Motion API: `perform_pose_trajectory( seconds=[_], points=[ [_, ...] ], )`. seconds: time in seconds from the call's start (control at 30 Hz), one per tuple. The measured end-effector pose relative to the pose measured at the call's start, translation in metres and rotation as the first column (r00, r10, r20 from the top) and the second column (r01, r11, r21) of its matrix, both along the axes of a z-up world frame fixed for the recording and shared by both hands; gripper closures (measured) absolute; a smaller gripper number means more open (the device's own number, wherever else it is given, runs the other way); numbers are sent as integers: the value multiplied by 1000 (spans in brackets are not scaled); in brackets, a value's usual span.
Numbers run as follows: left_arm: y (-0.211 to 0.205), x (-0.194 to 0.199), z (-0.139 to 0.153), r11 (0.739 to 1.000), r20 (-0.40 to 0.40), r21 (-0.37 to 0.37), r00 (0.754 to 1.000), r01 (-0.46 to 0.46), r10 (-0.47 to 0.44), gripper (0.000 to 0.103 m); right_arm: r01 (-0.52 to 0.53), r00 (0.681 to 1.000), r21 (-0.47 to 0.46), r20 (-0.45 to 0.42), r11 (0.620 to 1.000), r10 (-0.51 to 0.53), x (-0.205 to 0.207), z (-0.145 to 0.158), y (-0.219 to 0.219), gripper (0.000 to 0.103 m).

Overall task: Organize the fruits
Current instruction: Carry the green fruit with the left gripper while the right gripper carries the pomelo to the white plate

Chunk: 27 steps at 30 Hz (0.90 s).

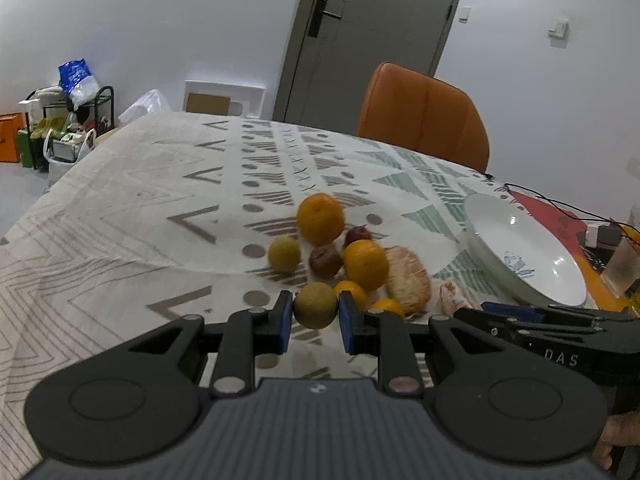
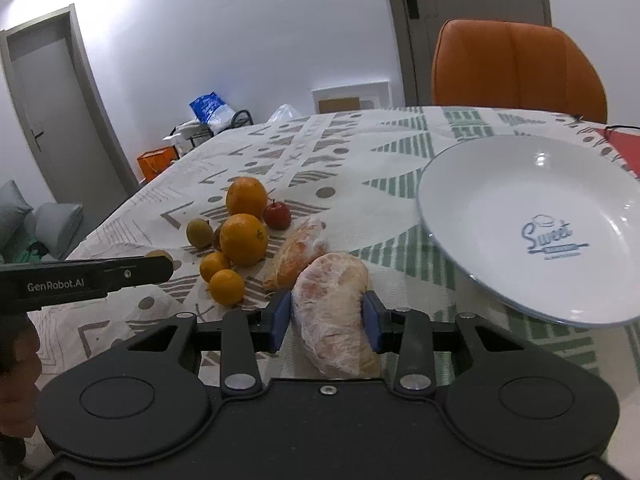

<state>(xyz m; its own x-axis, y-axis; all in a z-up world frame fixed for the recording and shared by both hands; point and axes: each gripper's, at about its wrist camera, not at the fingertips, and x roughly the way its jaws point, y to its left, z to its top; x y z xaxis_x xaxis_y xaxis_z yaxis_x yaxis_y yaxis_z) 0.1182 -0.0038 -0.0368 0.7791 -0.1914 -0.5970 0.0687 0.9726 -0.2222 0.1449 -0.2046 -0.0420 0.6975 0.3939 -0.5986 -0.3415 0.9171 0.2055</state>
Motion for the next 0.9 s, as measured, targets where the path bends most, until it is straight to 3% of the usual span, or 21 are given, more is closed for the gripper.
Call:
perform_pose_trajectory(
  seconds=[0.57, 0.9],
  points=[
    [-40, 9, 18, 996, 40, 32, 996, 82, -83, 80, 45, 994, 70, 98, 996, -52, -15, 31, -31, 67],
    [-65, 18, 28, 990, 65, 53, 989, 128, -131, 80, 107, 987, 73, 116, 992, -115, -12, 33, -54, 67]
  ],
)
